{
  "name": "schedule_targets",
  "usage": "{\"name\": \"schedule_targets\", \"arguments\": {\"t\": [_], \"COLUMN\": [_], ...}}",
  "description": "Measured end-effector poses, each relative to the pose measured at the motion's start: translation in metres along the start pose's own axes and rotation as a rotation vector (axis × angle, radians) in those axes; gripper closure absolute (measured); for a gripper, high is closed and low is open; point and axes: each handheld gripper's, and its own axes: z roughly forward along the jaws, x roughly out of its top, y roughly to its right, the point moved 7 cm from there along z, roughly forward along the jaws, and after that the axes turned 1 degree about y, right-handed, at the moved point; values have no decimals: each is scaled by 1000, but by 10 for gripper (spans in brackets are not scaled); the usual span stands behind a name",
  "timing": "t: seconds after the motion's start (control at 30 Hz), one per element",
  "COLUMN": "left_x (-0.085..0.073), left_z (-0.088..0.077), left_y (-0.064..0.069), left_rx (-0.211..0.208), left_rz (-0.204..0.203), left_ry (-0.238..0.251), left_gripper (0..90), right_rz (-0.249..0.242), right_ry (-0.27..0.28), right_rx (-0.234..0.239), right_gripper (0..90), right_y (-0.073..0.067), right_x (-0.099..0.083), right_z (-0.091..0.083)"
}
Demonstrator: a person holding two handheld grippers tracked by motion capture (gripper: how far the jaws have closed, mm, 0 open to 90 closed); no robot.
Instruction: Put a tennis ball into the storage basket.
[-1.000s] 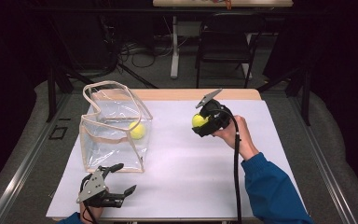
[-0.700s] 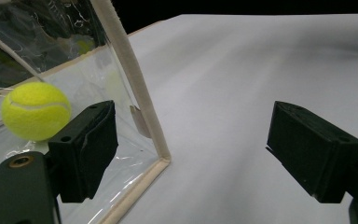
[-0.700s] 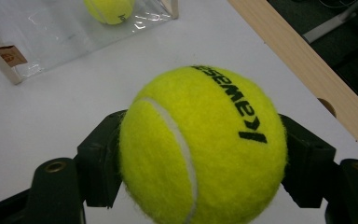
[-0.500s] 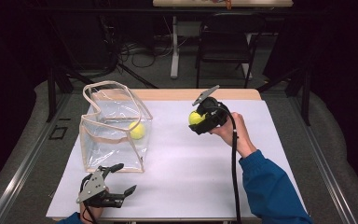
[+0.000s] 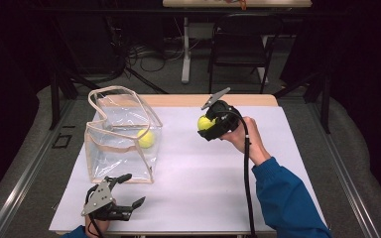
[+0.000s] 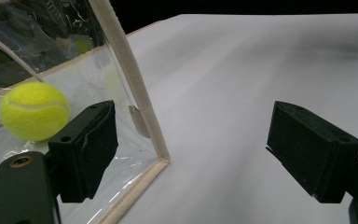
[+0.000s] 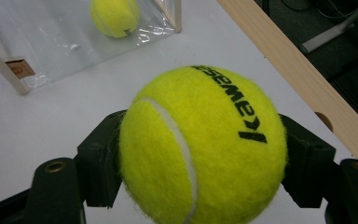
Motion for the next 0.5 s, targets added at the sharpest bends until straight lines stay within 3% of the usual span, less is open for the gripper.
{"name": "schedule_targets", "arguments": {"t": [0.5], "left_x": [0], "left_z": [0], "left_y": [0], "left_rx": [1], "left_rz": [1], "left_ry": [4], "left_gripper": [161], "right_rz": [-26], "right_ry": [25], "right_rx": [6], "right_gripper": [263], "right_y": [-6], "right_x": [20], "right_z": [-1]}}
